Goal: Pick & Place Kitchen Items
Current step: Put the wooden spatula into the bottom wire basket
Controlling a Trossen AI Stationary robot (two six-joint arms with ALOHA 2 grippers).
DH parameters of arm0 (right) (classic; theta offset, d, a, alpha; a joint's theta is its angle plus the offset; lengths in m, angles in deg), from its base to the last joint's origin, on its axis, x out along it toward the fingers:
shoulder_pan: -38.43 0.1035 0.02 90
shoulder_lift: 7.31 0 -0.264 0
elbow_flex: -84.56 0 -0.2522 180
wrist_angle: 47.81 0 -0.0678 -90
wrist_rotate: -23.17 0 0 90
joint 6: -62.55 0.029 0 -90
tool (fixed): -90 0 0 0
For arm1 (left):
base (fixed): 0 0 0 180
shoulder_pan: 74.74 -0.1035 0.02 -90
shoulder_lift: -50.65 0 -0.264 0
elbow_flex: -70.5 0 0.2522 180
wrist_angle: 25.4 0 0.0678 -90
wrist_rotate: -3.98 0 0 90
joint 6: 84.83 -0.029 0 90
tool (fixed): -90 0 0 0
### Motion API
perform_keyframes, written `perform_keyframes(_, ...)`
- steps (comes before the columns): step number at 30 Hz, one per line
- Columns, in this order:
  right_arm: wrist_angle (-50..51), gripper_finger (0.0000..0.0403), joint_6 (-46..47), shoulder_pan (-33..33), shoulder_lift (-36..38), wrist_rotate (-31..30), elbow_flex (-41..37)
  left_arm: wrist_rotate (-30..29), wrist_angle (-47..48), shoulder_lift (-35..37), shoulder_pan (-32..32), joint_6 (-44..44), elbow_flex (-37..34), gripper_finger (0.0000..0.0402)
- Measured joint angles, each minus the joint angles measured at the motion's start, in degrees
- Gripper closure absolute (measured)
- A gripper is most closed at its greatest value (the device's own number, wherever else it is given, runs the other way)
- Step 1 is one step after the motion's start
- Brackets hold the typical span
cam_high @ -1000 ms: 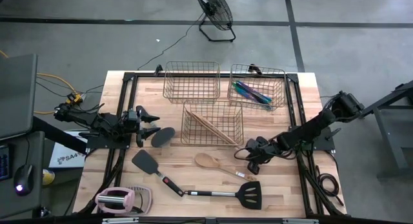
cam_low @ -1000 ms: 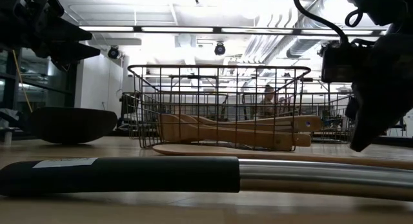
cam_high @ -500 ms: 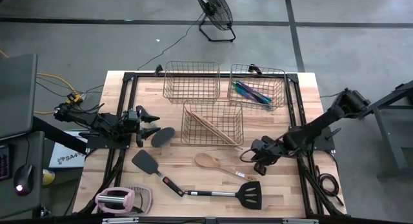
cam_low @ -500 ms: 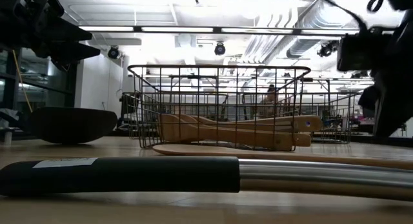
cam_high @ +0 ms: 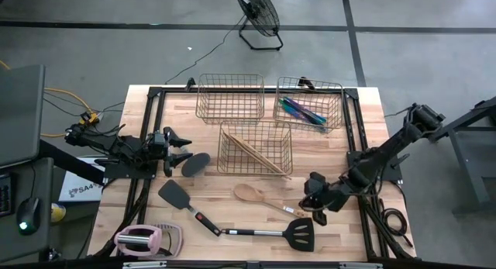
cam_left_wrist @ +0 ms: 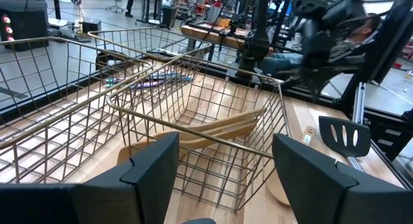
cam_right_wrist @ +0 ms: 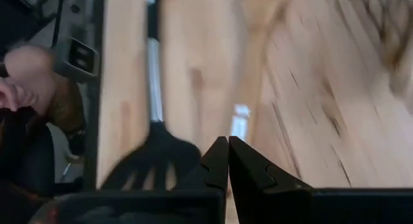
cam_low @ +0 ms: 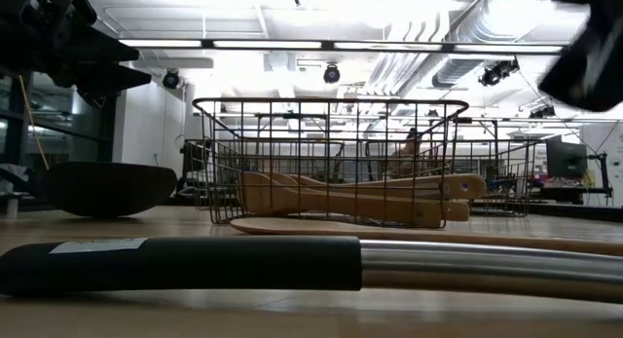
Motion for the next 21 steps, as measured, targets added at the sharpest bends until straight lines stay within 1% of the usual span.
perform_keyframes(4,2.3,0.0399,-3.8,1.5,-1.8,-3.9,6.7,0.0,0.0,0.0,0.0,0.0,0.0,0.0158)
perform_keyframes(7,5.5,0.0399,-5.1,1.5,-4.2,-5.1,10.9,0.0,0.0,0.0,0.0,0.0,0.0,0.0158)
perform_keyframes(15,19.0,0.0399,-5.0,-0.3,-14.9,-4.6,24.9,0.0,0.0,0.0,0.0,0.0,0.0,0.0158)
perform_keyframes(19,25.7,0.0399,-5.1,-1.9,-20.7,-2.2,32.1,0.0,0.0,0.0,0.0,0.0,0.0,0.0158)
perform_keyframes(21,27.4,0.0399,-5.2,-2.8,-23.5,-0.4,34.8,0.0,0.0,0.0,0.0,0.0,0.0,0.0158)
